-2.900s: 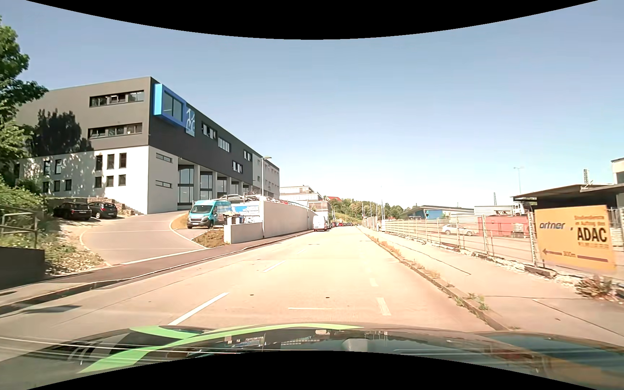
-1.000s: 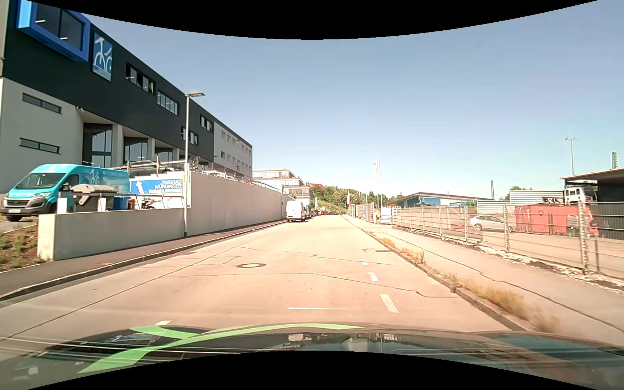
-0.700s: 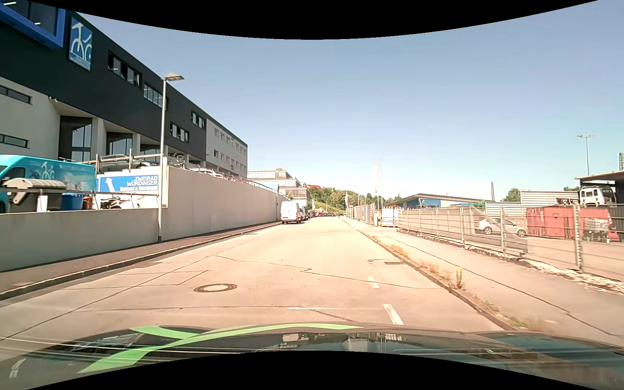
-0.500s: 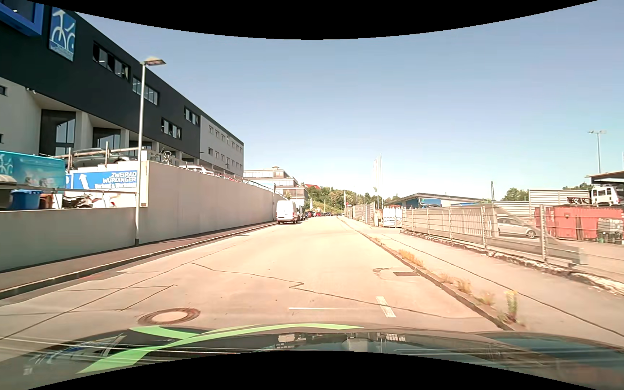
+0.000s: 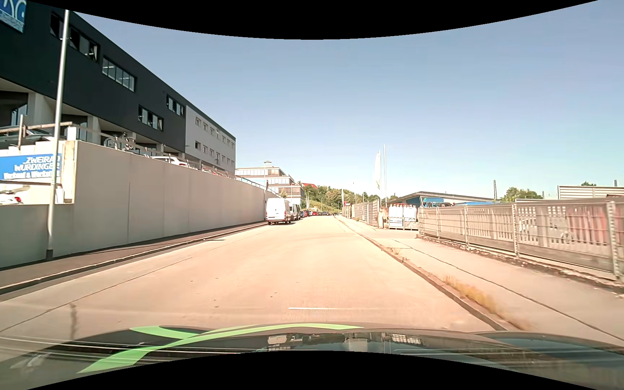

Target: Follow the waypoints while adhering to traffic rules and regulations

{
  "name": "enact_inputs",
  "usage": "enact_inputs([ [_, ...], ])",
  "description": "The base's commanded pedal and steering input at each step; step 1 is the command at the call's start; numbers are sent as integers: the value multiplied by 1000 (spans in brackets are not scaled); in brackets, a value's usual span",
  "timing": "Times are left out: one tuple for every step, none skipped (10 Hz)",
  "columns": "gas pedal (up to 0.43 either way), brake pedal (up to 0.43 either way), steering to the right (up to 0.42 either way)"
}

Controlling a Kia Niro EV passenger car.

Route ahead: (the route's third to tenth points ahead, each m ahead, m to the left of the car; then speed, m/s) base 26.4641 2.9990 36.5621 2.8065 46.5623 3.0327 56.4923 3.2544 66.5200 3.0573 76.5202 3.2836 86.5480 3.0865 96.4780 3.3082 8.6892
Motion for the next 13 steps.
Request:
enact_inputs([
  [130,0,-5],
  [138,0,-6],
  [138,0,-7],
  [138,0,-9],
  [150,0,-11],
  [150,0,-14],
  [157,0,-15],
  [177,0,-14],
  [177,0,-10],
  [177,0,-6],
  [177,0,-5],
  [177,0,-5],
  [197,0,-5],
])
